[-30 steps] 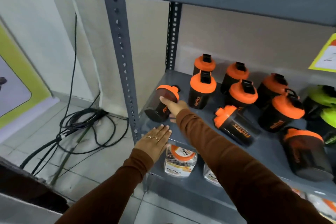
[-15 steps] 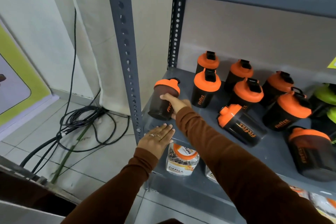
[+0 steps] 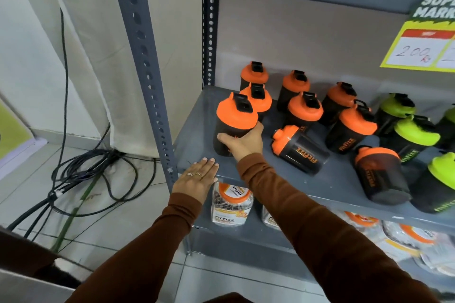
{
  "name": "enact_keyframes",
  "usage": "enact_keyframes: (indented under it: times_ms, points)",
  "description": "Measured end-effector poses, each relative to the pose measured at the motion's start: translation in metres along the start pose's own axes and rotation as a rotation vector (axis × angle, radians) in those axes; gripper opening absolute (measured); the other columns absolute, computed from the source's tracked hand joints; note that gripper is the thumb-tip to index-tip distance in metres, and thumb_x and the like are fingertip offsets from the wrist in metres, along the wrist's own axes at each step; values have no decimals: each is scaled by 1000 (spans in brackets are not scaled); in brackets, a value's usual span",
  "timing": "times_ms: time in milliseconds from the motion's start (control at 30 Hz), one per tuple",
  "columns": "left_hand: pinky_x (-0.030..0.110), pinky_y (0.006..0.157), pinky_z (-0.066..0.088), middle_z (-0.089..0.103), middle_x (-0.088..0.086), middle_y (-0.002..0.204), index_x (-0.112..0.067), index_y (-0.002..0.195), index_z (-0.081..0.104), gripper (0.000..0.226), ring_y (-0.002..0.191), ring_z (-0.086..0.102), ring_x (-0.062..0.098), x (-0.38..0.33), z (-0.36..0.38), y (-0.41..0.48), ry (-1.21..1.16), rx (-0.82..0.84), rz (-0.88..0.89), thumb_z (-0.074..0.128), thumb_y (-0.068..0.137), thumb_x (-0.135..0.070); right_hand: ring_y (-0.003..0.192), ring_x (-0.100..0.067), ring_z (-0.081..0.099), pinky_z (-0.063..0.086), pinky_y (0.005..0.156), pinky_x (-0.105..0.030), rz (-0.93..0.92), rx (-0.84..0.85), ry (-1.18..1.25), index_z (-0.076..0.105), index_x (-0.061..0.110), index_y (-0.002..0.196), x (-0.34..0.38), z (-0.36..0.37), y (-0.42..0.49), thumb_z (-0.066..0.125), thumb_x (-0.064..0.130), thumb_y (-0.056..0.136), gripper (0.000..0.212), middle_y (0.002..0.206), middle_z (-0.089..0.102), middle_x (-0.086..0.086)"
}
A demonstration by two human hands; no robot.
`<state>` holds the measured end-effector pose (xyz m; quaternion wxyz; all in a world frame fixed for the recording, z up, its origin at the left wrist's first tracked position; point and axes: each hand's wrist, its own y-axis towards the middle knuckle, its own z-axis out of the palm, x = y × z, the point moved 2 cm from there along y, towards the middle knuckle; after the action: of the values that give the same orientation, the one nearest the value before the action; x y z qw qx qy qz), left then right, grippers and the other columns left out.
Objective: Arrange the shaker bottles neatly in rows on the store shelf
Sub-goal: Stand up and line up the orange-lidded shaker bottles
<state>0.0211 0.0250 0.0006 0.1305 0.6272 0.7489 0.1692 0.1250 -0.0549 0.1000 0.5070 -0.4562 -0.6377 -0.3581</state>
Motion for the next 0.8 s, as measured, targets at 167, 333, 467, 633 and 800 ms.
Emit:
enact_keyframes:
  times_ms: [167, 333, 467, 633, 800]
  points:
    - [43, 67, 56, 73, 12, 98, -5, 97, 70, 32, 88, 70, 26, -3, -9, 2, 9, 46, -17, 75, 68, -16, 119, -30, 51, 39, 92, -23, 5, -30, -82, 30, 5, 131, -12, -14, -7, 83, 12, 64, 86, 131, 51, -15]
    - [44, 64, 56, 73, 14, 94, -2, 94, 71, 52, 84, 71, 28, -3, -10, 1, -33, 111, -41, 88, 45, -7, 118, -31, 52, 43, 98, -34, 23, -59, -90, 31, 5, 129, -20, -15, -11, 86, 15, 60, 89, 129, 52, -16]
    - [48, 82, 51, 67, 19, 110, 0, 107, 65, 38, 99, 65, 34, -2, -7, 1, -101, 122, -75, 63, 69, -4, 118, -30, 52, 41, 99, -32, 0, -66, -87, 31, 5, 129, -23, -17, -12, 86, 15, 59, 90, 129, 52, -15]
    - [46, 68, 55, 72, 17, 97, 0, 98, 69, 42, 87, 70, 31, -3, -10, 1, -52, 229, -75, 73, 57, -3, 118, -30, 51, 41, 100, -33, -14, -32, -92, 29, 6, 129, -25, -16, -15, 86, 14, 60, 89, 129, 52, -15]
    - [51, 94, 43, 58, 24, 123, 2, 119, 56, 54, 112, 57, 39, -5, -11, 0, -133, 238, -142, 71, 67, 4, 118, -28, 51, 40, 100, -31, -20, -41, -88, 31, 6, 127, -25, -22, -15, 87, 15, 59, 88, 128, 52, -14]
